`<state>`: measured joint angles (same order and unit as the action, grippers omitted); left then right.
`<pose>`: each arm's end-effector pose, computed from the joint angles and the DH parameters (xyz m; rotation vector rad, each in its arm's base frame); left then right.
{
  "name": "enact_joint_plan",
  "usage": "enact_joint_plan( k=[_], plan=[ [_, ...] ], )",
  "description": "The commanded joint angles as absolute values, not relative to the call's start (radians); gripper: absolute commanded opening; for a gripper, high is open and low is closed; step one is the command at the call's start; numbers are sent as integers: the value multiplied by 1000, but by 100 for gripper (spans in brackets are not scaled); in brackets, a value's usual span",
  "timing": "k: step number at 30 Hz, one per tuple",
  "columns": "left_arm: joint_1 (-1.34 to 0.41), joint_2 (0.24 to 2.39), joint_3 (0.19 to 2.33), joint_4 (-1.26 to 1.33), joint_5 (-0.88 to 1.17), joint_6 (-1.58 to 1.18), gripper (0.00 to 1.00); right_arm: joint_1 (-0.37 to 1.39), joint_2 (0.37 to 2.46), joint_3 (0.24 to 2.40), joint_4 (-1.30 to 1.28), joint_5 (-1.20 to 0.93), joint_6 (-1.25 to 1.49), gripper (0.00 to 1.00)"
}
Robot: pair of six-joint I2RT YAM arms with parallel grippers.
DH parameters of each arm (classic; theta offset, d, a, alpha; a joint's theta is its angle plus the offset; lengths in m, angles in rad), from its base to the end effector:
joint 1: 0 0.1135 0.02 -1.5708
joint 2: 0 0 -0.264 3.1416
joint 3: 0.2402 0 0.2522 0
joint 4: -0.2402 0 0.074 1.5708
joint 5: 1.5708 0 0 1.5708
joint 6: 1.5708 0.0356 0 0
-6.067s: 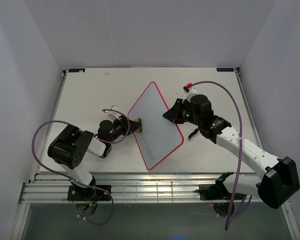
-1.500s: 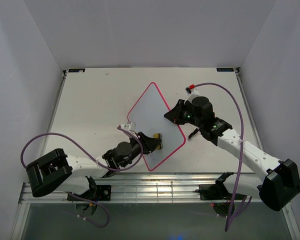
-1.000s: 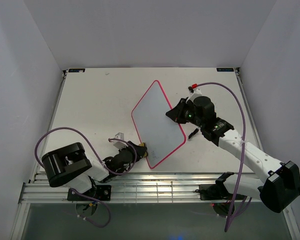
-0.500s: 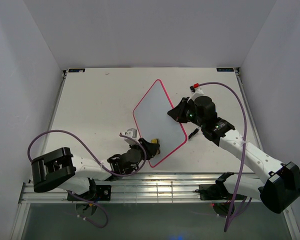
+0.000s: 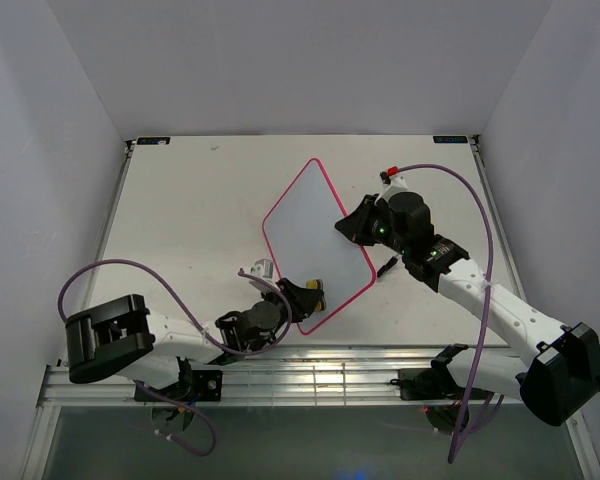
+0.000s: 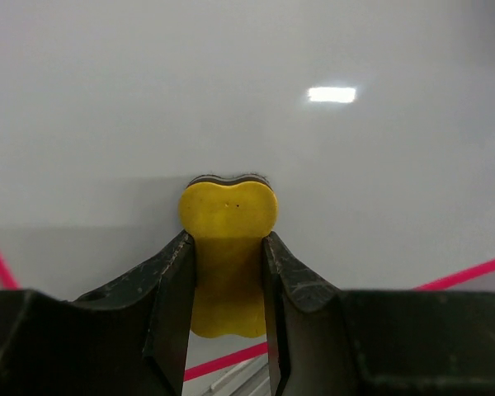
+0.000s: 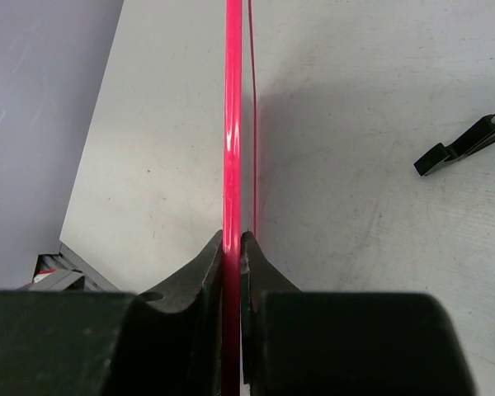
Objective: Erase the whiteboard
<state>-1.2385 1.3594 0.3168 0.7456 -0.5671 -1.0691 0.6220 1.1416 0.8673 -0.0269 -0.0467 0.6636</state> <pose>0.0962 -0.2200 0.1598 -0.2499 1.9479 -1.0719 0.2159 0.1568 0.3125 0.0071 1.9788 0.9105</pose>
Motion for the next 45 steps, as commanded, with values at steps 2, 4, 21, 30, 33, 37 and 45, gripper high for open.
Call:
enact_joint_plan(
  k=[2, 4, 21, 30, 33, 37, 45],
  plan=[
    [-1243, 1514, 216, 607, -436, -1216, 0, 692, 1147, 873, 153, -169, 747, 8],
    [-1243, 1549, 204, 617, -428, -1241, 0, 692, 1150, 871, 155, -169, 749, 8],
    [-1302, 1325, 368, 618, -408, -997, 0, 692, 1175, 861, 160, -160, 752, 8],
    [-1299, 1359, 310, 604, -445, -1072, 0, 684, 1166, 861, 161, -167, 756, 8],
    [-1260, 1384, 244, 606, -460, -1133, 0, 684, 1160, 859, 161, -170, 758, 8],
    [-1181, 1405, 169, 612, -463, -1181, 0, 684, 1151, 862, 169, -192, 762, 8],
    [-1080, 1408, 155, 603, -442, -1178, 0, 684, 1127, 841, 172, -201, 769, 8]
  ],
)
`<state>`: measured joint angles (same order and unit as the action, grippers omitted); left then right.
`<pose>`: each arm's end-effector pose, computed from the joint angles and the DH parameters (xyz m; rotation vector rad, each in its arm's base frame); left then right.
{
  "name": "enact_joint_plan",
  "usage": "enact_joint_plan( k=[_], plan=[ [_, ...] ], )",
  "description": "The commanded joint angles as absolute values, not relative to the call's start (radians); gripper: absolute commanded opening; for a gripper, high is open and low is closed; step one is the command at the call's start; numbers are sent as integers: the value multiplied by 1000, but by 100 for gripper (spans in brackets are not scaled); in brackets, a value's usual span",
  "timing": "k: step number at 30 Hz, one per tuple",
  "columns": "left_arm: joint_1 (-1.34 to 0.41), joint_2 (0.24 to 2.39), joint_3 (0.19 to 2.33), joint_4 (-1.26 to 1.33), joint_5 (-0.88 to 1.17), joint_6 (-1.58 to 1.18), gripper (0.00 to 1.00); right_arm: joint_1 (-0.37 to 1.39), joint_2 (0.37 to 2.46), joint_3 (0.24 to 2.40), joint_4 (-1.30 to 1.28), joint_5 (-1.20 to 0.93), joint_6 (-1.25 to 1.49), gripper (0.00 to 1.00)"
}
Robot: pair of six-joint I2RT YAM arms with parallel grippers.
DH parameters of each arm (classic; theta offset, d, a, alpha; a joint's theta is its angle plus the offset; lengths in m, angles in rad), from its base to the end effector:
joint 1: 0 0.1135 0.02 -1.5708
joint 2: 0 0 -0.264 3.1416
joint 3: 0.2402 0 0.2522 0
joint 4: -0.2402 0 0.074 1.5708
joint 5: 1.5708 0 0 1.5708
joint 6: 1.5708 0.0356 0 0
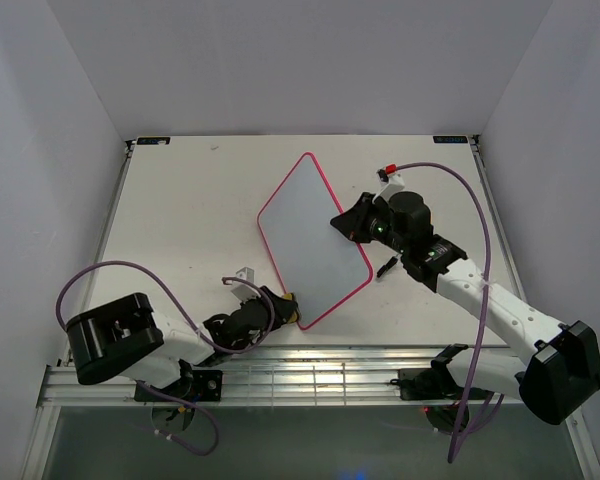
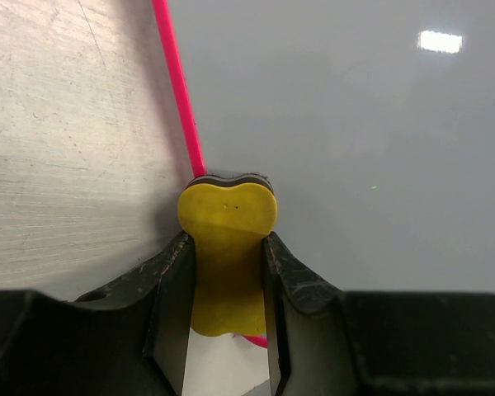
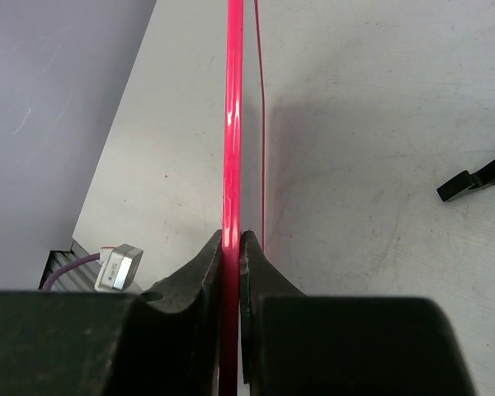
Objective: Erase the whiteboard
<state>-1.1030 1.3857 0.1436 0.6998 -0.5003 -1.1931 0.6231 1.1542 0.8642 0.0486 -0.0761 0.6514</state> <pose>0.1043 -0.1685 0.1062 -0.4053 2.1258 -0.8790 0.2188 0.1606 0.3162 -0.0301 1.9216 0.9545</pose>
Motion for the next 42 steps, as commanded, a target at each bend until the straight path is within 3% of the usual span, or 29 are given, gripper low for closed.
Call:
enact_joint_plan(
  k=[1, 10, 18, 30, 42],
  plan=[
    [-1080, 1404, 172, 601, -437, -1155, 0, 684, 1127, 839, 172, -201, 769, 8],
    [-1100, 1263, 259, 583, -517, -1106, 0, 684, 1146, 821, 181, -193, 775, 8],
    [-1159, 1305, 370, 581, -514, -1063, 0, 684, 1141, 834, 158, -169, 773, 8],
    [-1207, 1290, 226, 549, -509, -1200, 0, 666, 1141, 874, 107, -84, 730, 8],
    [-1285, 1305, 317, 548, -505, -1151, 0, 661, 1177, 893, 98, -71, 703, 8]
  ],
)
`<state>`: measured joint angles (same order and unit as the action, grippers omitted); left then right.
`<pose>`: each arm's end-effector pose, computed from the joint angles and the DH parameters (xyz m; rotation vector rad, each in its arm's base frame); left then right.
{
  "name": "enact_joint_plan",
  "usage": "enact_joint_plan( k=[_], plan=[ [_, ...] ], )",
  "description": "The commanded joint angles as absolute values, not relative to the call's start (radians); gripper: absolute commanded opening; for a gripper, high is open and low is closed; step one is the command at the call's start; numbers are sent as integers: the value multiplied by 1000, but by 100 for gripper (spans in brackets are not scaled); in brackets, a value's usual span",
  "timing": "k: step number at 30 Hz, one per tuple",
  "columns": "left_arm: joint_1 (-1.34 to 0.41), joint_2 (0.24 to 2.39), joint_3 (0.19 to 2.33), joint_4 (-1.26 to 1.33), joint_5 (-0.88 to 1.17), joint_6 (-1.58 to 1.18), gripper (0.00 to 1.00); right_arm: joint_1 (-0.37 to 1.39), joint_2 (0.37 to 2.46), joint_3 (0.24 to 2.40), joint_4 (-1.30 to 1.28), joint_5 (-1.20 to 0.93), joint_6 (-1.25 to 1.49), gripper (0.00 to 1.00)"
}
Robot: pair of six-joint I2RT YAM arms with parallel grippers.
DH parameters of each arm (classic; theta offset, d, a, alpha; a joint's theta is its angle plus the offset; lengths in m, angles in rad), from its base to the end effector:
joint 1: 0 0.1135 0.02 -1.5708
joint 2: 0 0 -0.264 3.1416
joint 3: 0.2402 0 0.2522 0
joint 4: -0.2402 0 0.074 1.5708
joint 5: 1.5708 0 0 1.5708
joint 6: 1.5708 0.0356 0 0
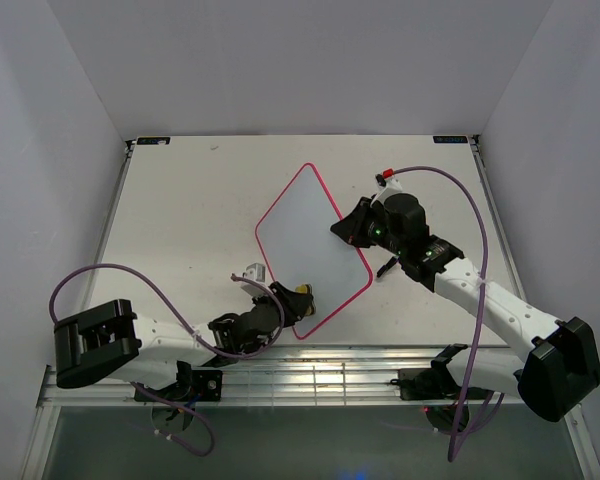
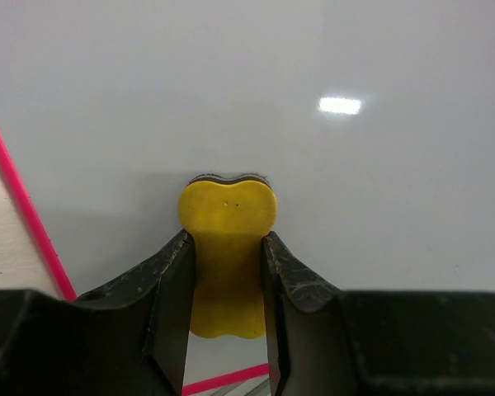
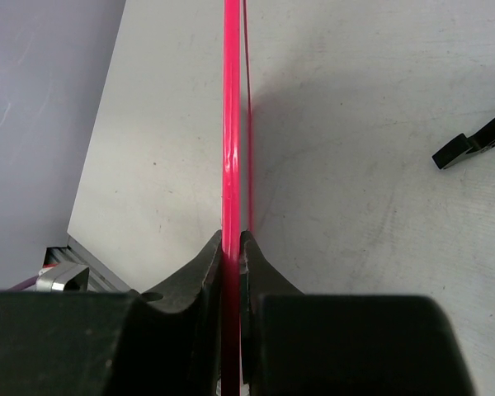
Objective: Erase the whiteboard
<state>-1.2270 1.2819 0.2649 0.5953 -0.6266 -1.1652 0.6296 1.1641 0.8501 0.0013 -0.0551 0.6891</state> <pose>0.0933 -0.1987 0.1477 -0.3561 2.0045 -0.9642 0.2181 0.1613 0.3037 0.0194 1.9977 0.9339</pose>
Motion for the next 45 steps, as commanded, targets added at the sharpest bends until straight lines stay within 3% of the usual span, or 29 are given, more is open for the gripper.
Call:
enact_joint_plan(
  k=[1, 15, 26, 33, 37, 45],
  plan=[
    [-1293, 1304, 325, 548, -509, -1150, 0, 657, 1180, 894, 97, -74, 703, 8],
    [-1327, 1295, 252, 517, -618, -1206, 0, 646, 1177, 900, 101, -95, 706, 8],
    [-1243, 1344, 167, 541, -618, -1267, 0, 646, 1166, 899, 115, -141, 723, 8],
    [-979, 1253, 192, 549, -439, -1129, 0, 646, 1151, 844, 137, -218, 696, 8],
    [-824, 1333, 258, 609, -235, -1051, 0, 644, 1138, 815, 167, -258, 693, 8],
    [-514, 1526, 383, 686, -31, -997, 0, 646, 1120, 807, 178, -314, 681, 8]
  ],
)
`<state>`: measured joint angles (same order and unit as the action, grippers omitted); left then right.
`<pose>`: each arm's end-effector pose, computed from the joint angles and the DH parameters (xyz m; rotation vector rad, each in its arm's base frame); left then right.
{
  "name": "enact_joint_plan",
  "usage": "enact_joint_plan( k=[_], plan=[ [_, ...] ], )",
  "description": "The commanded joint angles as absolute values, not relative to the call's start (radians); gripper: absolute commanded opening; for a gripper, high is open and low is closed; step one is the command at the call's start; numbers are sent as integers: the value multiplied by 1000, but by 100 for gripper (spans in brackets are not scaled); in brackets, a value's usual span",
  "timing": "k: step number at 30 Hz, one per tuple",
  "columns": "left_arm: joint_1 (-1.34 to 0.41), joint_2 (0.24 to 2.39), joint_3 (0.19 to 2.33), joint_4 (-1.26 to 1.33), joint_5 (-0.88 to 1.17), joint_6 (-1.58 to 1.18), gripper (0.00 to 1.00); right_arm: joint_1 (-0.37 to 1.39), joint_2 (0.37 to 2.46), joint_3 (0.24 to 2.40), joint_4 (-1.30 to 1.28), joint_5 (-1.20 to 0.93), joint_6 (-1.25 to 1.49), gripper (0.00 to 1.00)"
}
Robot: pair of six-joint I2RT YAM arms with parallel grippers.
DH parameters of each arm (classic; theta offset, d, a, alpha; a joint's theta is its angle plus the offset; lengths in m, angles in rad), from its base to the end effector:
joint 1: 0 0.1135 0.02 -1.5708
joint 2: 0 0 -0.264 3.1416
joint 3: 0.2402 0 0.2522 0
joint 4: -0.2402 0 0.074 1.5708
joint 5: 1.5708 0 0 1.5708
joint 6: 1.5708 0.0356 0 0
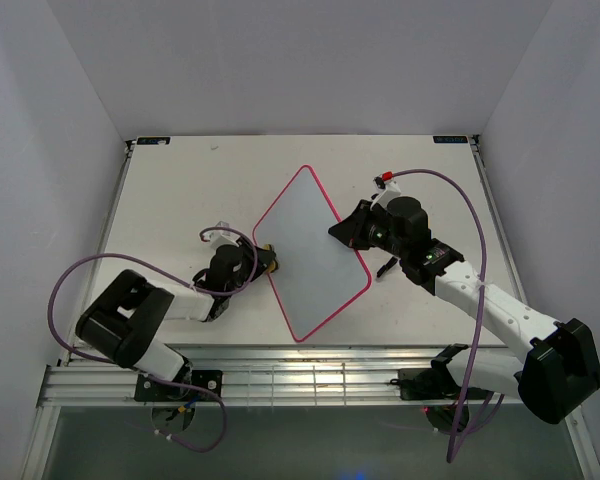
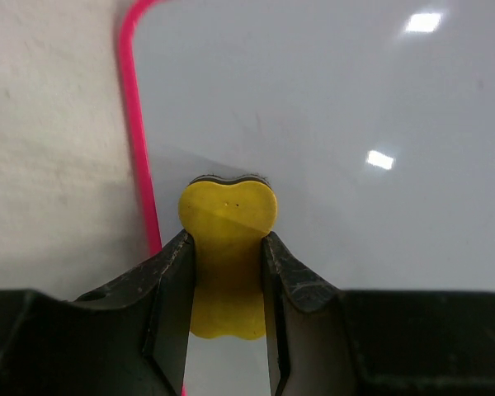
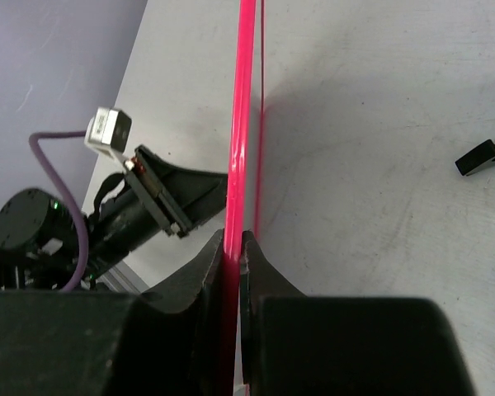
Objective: Erase the whiteboard
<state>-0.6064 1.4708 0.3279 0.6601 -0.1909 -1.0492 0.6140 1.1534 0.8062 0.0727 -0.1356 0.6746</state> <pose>0.2063 -0.1349 0.1276 -0.5925 2.0665 -0.8170 0.2170 0.1589 0.2983 -0.0415 1.9695 1.0017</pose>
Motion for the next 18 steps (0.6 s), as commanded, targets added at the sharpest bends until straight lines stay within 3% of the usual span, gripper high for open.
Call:
enact_joint_plan(
  k=[1, 10, 18],
  plan=[
    [-493, 1540, 421, 686, -14, -993, 0, 646, 1115, 805, 176, -318, 678, 8],
    [-391, 1680, 600, 761, 227, -934, 0, 644, 1135, 811, 175, -356, 646, 8],
    [-396, 1605, 499, 887, 330, -911, 0, 612, 1150, 834, 157, -377, 601, 8]
  ],
)
